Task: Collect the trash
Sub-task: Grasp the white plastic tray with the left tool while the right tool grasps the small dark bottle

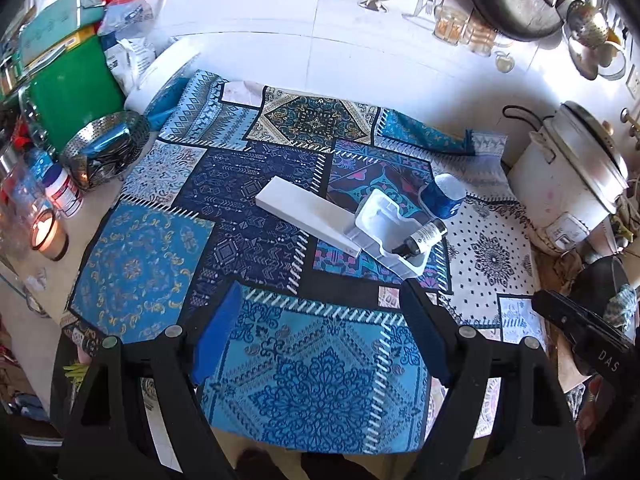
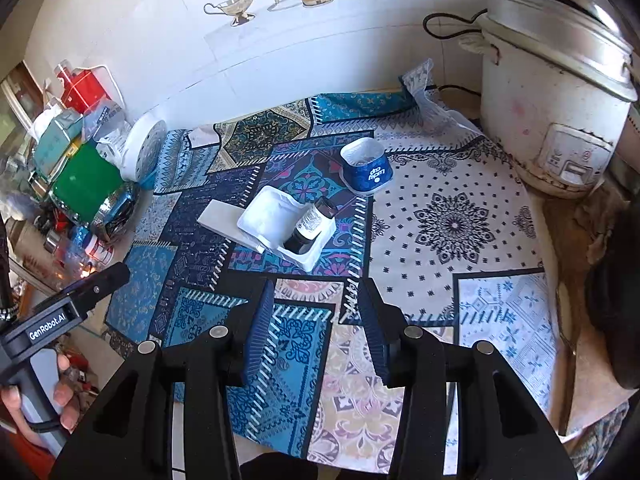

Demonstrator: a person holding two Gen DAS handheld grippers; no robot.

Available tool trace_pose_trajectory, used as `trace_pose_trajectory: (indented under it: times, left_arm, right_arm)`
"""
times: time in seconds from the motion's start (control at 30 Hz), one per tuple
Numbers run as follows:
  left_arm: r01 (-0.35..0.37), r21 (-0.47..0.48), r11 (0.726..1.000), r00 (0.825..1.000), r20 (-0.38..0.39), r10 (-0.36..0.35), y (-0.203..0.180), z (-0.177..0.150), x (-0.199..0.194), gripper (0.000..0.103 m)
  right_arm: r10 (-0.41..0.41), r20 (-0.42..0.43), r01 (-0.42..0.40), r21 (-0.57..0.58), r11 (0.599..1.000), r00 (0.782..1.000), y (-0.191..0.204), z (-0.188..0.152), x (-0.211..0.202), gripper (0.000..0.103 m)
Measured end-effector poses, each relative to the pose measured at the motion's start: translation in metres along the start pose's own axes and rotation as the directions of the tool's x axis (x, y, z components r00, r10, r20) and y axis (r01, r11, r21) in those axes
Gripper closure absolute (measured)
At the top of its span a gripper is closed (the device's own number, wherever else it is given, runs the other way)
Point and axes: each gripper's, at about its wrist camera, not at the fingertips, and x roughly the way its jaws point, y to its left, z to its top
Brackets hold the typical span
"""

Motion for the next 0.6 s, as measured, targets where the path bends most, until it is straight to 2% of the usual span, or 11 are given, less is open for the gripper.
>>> trace_pose_trajectory:
  times: [0.07, 0.17, 0.3, 0.43, 0.6]
  left_arm:
    - [-0.002, 0.009, 1.0, 1.0, -0.005, 0.002, 0.001, 0.009, 0.011, 0.023]
    - [0.0, 0.037, 0.999, 1.0, -0.025, 0.001, 0.003, 0.023, 0.031, 0.023]
    - [0.037, 0.101, 0.994, 0.998, -0.057, -0.031, 0.008, 0.044, 0.059, 0.023]
    - [0.067, 0.186, 0.98, 0.994, -0.093, -0.051, 0.012, 0.064, 0.083, 0.023]
    - [0.12, 0.246, 0.962, 0.987, -0.138, -0.087, 0.012, 0.083, 0.112, 0.026]
  right_arm:
    - [0.025, -0.022, -0.024, 0.016, 1.0, 0.999, 0.0, 0.009, 0.017, 0.063]
    - [0.013, -0.036, -0.012, 0.043, 0.999, 0.999, 0.0, 0.02, 0.042, 0.063]
    - [0.01, -0.045, -0.004, 0.138, 0.99, 0.999, -0.003, 0.034, 0.072, 0.063]
    - [-0.011, -0.058, 0.025, 0.251, 0.968, 0.998, -0.008, 0.049, 0.105, 0.063]
    - [-0.031, -0.082, 0.058, 0.351, 0.934, 0.996, -0.014, 0.057, 0.139, 0.063]
